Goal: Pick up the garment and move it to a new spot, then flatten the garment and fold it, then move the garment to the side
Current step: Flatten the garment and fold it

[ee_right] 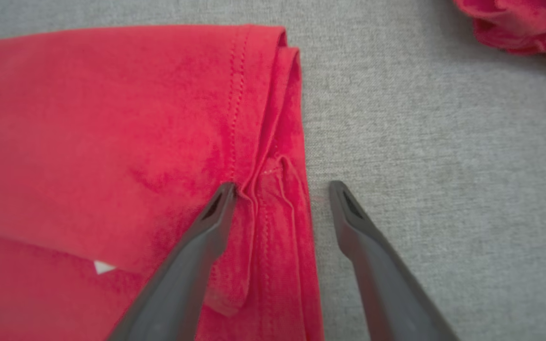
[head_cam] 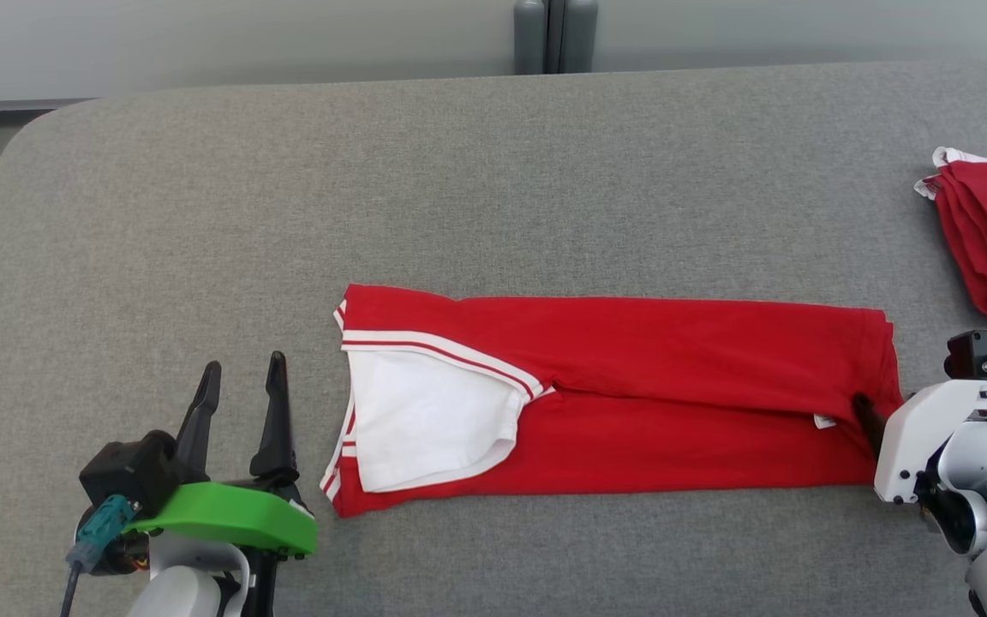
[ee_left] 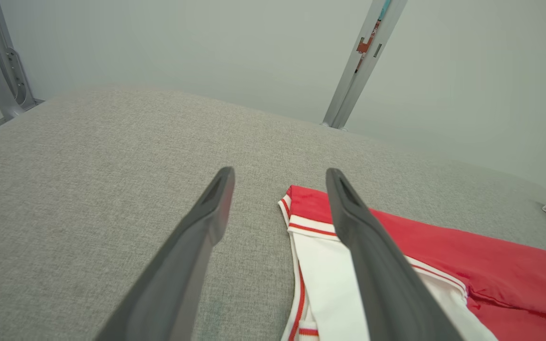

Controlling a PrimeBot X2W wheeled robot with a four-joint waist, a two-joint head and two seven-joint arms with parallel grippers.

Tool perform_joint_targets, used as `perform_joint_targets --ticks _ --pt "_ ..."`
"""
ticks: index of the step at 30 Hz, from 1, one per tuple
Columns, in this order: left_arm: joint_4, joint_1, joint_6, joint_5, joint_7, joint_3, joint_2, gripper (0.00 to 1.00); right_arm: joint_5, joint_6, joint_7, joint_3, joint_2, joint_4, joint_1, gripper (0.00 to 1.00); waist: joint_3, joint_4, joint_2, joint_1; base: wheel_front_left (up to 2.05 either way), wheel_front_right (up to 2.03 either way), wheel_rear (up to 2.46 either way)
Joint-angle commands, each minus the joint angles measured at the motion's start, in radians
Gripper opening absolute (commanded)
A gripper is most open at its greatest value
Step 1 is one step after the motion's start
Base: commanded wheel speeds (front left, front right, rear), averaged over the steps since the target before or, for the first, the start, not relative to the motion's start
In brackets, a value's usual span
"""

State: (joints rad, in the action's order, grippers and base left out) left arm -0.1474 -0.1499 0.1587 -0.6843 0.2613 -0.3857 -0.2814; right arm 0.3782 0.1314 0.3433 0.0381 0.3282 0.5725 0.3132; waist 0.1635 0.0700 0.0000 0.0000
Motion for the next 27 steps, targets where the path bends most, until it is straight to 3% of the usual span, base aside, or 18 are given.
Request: perform_joint_targets --ticks 1,2,3,4,5,6,17,27 --pt "-0.004 0.012 -0.005 0.008 0.004 0.007 0.002 1.0 0.012 -0.001 0.004 0.018 -0.002 0.023 0.005 1.0 -0.004 0.003 0.0 0.0 0.0 0.0 0.0" --pt "-0.005 0.014 -0.007 0.01 0.004 0.01 0.003 1.0 0.014 -0.001 -0.002 0.031 -0.001 0.033 0.01 0.71 -0.006 0.004 0.0 0.0 0.0 0.0 0.0" --pt "-0.007 0.016 -0.008 0.011 0.005 0.012 0.004 1.0 0.017 -0.001 -0.006 0.04 0.0 0.04 0.014 0.48 -0.008 0.004 0.0 0.0 0.0 0.0 0.0" --pt "-0.008 0.016 -0.009 0.012 0.004 0.014 0.004 1.0 0.021 -0.001 -0.011 0.05 0.001 0.048 0.018 0.31 -0.011 0.003 0.0 0.0 0.0 0.0 0.0" --pt "-0.008 0.018 -0.009 0.015 0.004 0.016 0.004 1.0 0.021 -0.001 -0.016 0.058 0.003 0.054 0.022 0.23 -0.014 0.002 0.0 0.0 0.0 0.0 0.0" --pt "-0.009 0.02 -0.01 0.018 0.004 0.017 0.004 1.0 0.022 -0.001 -0.024 0.065 0.006 0.061 0.028 0.0 -0.017 0.001 0.0 0.0 0.0 0.0 0.0" --pt "-0.023 0.03 -0.016 0.041 -0.004 -0.02 0.006 1.0 0.081 -0.002 -0.117 0.034 0.051 0.093 0.041 0.0 -0.061 -0.05 0.0 0.0 0.0 0.0 0.0" --pt "-0.031 0.039 -0.007 0.042 -0.011 -0.029 -0.001 1.0 0.11 -0.002 -0.107 -0.062 0.114 -0.012 -0.035 0.0 -0.094 -0.128 0.0 0.0 0.0 0.0 0.0"
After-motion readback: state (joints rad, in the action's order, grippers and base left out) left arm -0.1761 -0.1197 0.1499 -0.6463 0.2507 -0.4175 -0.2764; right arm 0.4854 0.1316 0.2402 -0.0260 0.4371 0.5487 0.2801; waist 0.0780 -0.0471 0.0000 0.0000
